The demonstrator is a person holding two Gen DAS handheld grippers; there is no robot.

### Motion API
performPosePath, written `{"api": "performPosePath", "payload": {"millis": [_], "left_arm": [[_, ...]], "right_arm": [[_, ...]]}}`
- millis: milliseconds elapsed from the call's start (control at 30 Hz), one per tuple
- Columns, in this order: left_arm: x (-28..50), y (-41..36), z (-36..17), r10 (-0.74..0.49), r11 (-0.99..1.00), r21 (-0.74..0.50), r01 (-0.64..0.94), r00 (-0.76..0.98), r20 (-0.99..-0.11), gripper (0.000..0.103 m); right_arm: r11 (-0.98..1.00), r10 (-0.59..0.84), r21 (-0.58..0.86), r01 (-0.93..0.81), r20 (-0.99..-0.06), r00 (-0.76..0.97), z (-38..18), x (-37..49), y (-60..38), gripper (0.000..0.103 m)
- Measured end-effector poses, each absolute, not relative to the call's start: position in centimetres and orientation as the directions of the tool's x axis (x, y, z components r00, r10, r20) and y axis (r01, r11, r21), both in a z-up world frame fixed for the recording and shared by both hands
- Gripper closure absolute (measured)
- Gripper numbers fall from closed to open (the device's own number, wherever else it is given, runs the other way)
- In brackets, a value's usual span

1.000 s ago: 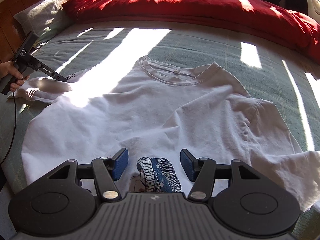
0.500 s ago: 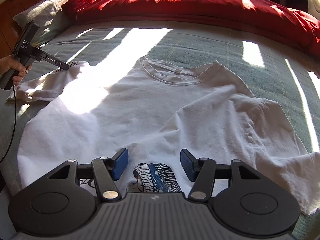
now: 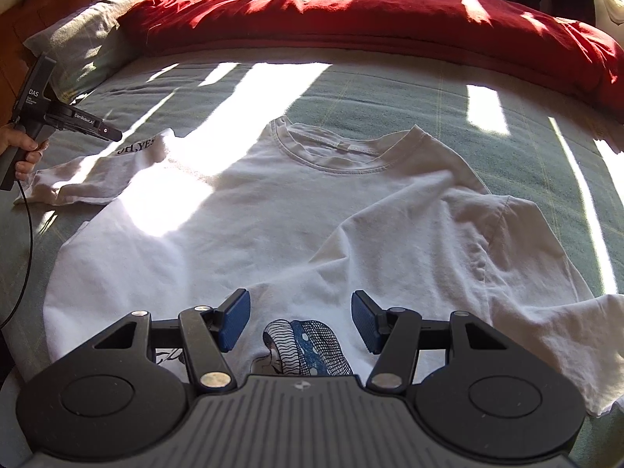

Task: Fold clothes

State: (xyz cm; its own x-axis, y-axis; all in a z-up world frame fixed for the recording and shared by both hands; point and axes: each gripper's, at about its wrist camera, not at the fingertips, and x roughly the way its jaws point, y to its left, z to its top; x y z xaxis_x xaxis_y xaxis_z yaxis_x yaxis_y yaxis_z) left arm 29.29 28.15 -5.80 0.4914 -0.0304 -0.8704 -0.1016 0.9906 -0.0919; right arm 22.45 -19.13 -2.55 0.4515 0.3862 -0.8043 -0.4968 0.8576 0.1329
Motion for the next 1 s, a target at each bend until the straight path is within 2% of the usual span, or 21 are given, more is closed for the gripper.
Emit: {"api": "performPosePath", "payload": {"millis": [200,333,433,700,733,900,1000], "left_arm": [[26.1,31.8,-8.7,0.000,0.967,-0.113,-0.227,0.448,-0.894,0.070],[25.2,33.5,-8.1,0.101,0.948,-0.046,-0.315,0.435,-0.895,0.070],[24.5,32.9,-6.9,0.123,0.947,-0.030,-0.320,0.445,-0.887,0.070],[21.8,24.6,-2.5,0.028,0.984,-0.064,-0.166,0.496,-0.868,0.068],[21.5,23.4,-2.1,0.015,0.988,-0.065,-0.143,0.496,-0.868,0.065],[19.3,15.8,0.2,-0.056,0.997,-0.073,-0.014,0.505,-0.862,0.061],[17.7,11.5,1.4,-0.086,0.996,-0.066,0.057,0.523,-0.848,0.050]], "right_arm": [[0.856,0.386,0.127,-0.501,-0.802,0.456,-2.1,22.0,-18.6,0.041],[0.860,0.379,0.121,-0.495,-0.801,0.463,-1.5,21.7,-18.5,0.041],[0.866,0.370,0.116,-0.486,-0.802,0.469,-1.0,21.4,-18.7,0.041],[0.895,0.355,0.136,-0.424,-0.793,0.495,0.1,19.4,-20.9,0.038],[0.899,0.354,0.140,-0.415,-0.792,0.498,0.3,19.2,-21.3,0.038],[0.919,0.349,0.172,-0.356,-0.777,0.525,1.1,17.0,-24.3,0.036],[0.927,0.353,0.210,-0.311,-0.766,0.537,1.1,15.7,-26.4,0.035]]}}
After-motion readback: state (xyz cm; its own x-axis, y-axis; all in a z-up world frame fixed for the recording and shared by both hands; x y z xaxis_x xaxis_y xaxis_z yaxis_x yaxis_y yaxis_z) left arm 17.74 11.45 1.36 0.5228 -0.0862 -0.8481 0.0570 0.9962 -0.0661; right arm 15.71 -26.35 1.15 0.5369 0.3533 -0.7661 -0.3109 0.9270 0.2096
